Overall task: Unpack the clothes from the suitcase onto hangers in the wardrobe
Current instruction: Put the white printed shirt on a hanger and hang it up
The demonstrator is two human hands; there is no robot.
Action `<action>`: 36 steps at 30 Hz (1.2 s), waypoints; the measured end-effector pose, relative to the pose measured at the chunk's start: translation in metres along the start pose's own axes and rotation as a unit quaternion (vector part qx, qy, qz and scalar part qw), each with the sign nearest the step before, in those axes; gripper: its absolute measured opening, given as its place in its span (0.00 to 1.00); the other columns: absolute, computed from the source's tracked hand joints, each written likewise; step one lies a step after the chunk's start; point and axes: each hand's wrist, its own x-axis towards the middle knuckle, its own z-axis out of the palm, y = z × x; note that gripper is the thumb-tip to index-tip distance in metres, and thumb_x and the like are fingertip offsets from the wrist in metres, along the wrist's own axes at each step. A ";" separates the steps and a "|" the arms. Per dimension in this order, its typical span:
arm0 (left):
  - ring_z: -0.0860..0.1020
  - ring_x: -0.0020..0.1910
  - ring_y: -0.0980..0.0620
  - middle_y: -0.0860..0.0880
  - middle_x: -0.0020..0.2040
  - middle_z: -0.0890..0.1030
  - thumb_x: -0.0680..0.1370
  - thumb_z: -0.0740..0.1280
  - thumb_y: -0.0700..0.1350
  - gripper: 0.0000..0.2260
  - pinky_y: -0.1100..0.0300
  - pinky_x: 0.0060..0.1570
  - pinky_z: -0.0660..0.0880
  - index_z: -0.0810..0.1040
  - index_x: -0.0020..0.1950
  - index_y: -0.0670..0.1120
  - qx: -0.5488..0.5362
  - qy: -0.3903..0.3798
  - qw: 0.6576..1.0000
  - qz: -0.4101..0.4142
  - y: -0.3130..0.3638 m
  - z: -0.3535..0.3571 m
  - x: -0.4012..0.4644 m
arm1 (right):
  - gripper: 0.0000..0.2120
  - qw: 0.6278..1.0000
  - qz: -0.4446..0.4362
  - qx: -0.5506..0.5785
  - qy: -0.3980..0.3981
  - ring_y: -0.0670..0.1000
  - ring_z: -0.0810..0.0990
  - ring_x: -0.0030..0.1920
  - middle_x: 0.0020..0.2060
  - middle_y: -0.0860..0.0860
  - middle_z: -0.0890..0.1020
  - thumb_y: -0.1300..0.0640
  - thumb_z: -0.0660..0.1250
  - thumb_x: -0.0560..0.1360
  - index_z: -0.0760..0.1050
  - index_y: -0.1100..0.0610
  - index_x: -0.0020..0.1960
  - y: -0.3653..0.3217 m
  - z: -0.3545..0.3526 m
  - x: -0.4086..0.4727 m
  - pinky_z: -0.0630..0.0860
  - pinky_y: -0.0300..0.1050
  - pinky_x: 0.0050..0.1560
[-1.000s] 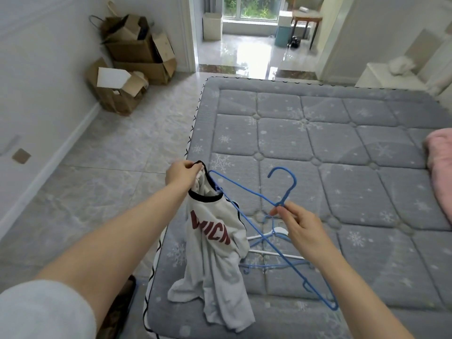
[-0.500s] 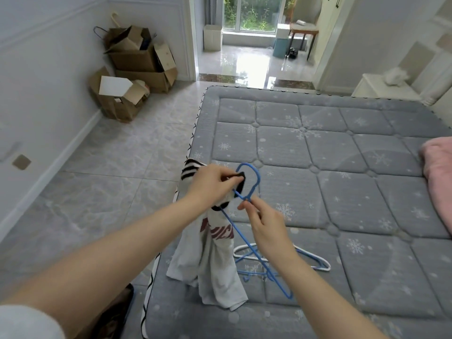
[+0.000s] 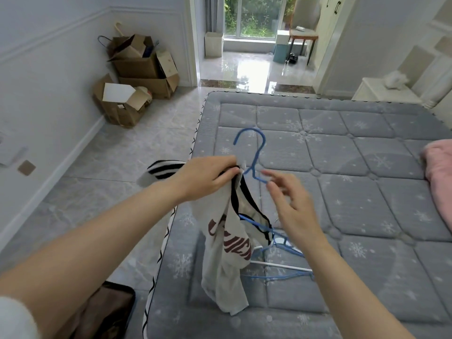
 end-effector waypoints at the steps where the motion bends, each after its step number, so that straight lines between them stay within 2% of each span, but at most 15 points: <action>1: 0.74 0.38 0.49 0.57 0.33 0.68 0.80 0.46 0.61 0.13 0.54 0.33 0.62 0.62 0.44 0.55 0.011 0.012 1.000 -0.023 -0.002 0.000 0.001 | 0.09 0.997 -0.039 -0.037 0.060 0.43 0.77 0.53 0.51 0.44 0.79 0.55 0.64 0.81 0.78 0.50 0.60 0.003 -0.007 -0.001 0.72 0.34 0.54; 4: 0.75 0.37 0.47 0.57 0.31 0.67 0.78 0.43 0.64 0.15 0.54 0.32 0.65 0.60 0.43 0.56 0.025 0.031 0.998 -0.045 -0.005 -0.003 0.005 | 0.03 0.967 -0.145 -0.044 0.206 0.45 0.75 0.44 0.41 0.48 0.75 0.63 0.64 0.76 0.74 0.56 0.48 0.011 -0.016 -0.020 0.70 0.36 0.47; 7: 0.73 0.33 0.49 0.57 0.29 0.67 0.78 0.44 0.65 0.15 0.54 0.31 0.66 0.60 0.43 0.56 0.029 0.043 0.998 -0.042 -0.002 -0.008 0.008 | 0.10 0.980 -0.168 -0.047 0.099 0.42 0.69 0.32 0.31 0.44 0.70 0.62 0.64 0.75 0.70 0.53 0.37 0.027 0.004 -0.055 0.65 0.34 0.36; 9: 0.70 0.32 0.51 0.57 0.30 0.67 0.78 0.44 0.65 0.16 0.54 0.31 0.67 0.62 0.44 0.56 0.030 0.048 0.998 -0.030 0.004 -0.012 0.008 | 0.16 0.994 -0.050 -0.095 0.033 0.43 0.67 0.28 0.26 0.42 0.68 0.57 0.66 0.76 0.67 0.52 0.32 0.043 0.025 -0.067 0.64 0.39 0.32; 11: 0.72 0.32 0.51 0.55 0.31 0.70 0.79 0.46 0.64 0.15 0.53 0.31 0.70 0.63 0.44 0.55 0.025 0.047 0.998 -0.018 0.010 -0.018 0.008 | 0.16 0.985 0.142 -0.092 0.010 0.43 0.73 0.29 0.26 0.43 0.73 0.47 0.68 0.76 0.69 0.50 0.33 0.053 0.037 -0.059 0.70 0.46 0.33; 13: 0.73 0.33 0.52 0.54 0.33 0.73 0.80 0.47 0.62 0.14 0.53 0.33 0.72 0.64 0.44 0.55 0.017 0.045 0.999 -0.010 0.016 -0.024 0.006 | 0.19 0.945 0.325 -0.029 -0.011 0.48 0.80 0.33 0.31 0.46 0.79 0.35 0.68 0.71 0.71 0.50 0.41 0.062 0.044 -0.040 0.78 0.50 0.32; 15: 0.73 0.33 0.52 0.53 0.34 0.74 0.80 0.49 0.61 0.13 0.52 0.33 0.72 0.64 0.44 0.55 0.005 0.045 0.999 -0.002 0.022 -0.030 0.003 | 0.25 0.907 0.419 0.030 -0.033 0.52 0.84 0.37 0.39 0.52 0.82 0.31 0.69 0.67 0.68 0.51 0.45 0.073 0.053 -0.021 0.77 0.43 0.26; 18: 0.73 0.34 0.51 0.52 0.35 0.74 0.82 0.51 0.59 0.12 0.53 0.34 0.71 0.65 0.44 0.54 -0.018 0.043 0.999 0.004 0.027 -0.036 -0.002 | 0.20 0.878 0.476 0.050 -0.022 0.60 0.84 0.46 0.48 0.60 0.82 0.40 0.71 0.72 0.69 0.55 0.46 0.092 0.066 -0.001 0.83 0.53 0.35; 20: 0.73 0.33 0.52 0.53 0.34 0.74 0.82 0.51 0.60 0.13 0.53 0.33 0.70 0.66 0.44 0.54 -0.026 0.047 0.999 0.008 0.027 -0.040 -0.006 | 0.09 0.868 0.489 0.083 -0.006 0.58 0.84 0.42 0.49 0.62 0.82 0.52 0.67 0.78 0.71 0.56 0.47 0.101 0.068 0.005 0.84 0.54 0.37; 23: 0.73 0.33 0.54 0.53 0.34 0.75 0.80 0.50 0.63 0.15 0.52 0.32 0.71 0.66 0.44 0.55 -0.029 0.050 0.998 0.010 0.023 -0.041 -0.011 | 0.04 0.764 0.526 0.367 0.070 0.50 0.79 0.26 0.31 0.56 0.82 0.65 0.62 0.80 0.74 0.60 0.47 0.100 0.056 0.006 0.80 0.43 0.27; 27: 0.73 0.33 0.55 0.53 0.33 0.74 0.79 0.53 0.65 0.12 0.53 0.32 0.71 0.65 0.41 0.61 -0.064 0.051 0.997 -0.009 0.009 -0.031 -0.019 | 0.13 0.567 0.512 0.615 0.195 0.57 0.81 0.36 0.29 0.61 0.83 0.63 0.54 0.84 0.74 0.66 0.47 0.097 0.023 0.004 0.82 0.47 0.31; 28: 0.73 0.33 0.55 0.55 0.34 0.74 0.79 0.54 0.64 0.10 0.54 0.32 0.70 0.66 0.40 0.63 -0.079 0.054 0.995 -0.017 0.005 -0.028 -0.021 | 0.14 0.545 0.504 0.634 0.216 0.57 0.81 0.34 0.28 0.61 0.82 0.63 0.54 0.84 0.74 0.65 0.45 0.097 0.014 0.004 0.81 0.46 0.29; 30: 0.73 0.34 0.55 0.57 0.35 0.74 0.79 0.56 0.63 0.08 0.57 0.32 0.68 0.68 0.40 0.67 -0.105 0.065 0.992 -0.034 -0.002 -0.024 -0.024 | 0.12 0.569 0.502 0.617 0.206 0.53 0.78 0.24 0.23 0.56 0.77 0.65 0.58 0.80 0.73 0.62 0.39 0.095 0.000 0.005 0.75 0.39 0.22; 32: 0.72 0.33 0.55 0.59 0.35 0.75 0.79 0.57 0.63 0.07 0.56 0.33 0.68 0.69 0.40 0.68 -0.120 0.074 0.989 -0.049 -0.006 -0.021 -0.026 | 0.18 0.610 0.509 0.585 0.163 0.47 0.65 0.16 0.17 0.50 0.65 0.64 0.60 0.78 0.68 0.58 0.30 0.098 -0.009 0.004 0.65 0.36 0.16; 36: 0.76 0.36 0.56 0.57 0.35 0.77 0.78 0.56 0.64 0.08 0.53 0.36 0.74 0.69 0.43 0.64 -0.096 0.093 0.989 -0.070 -0.008 -0.014 -0.027 | 0.24 0.674 0.511 0.515 0.142 0.44 0.54 0.11 0.13 0.47 0.56 0.61 0.56 0.81 0.58 0.54 0.26 0.095 -0.025 0.004 0.54 0.34 0.13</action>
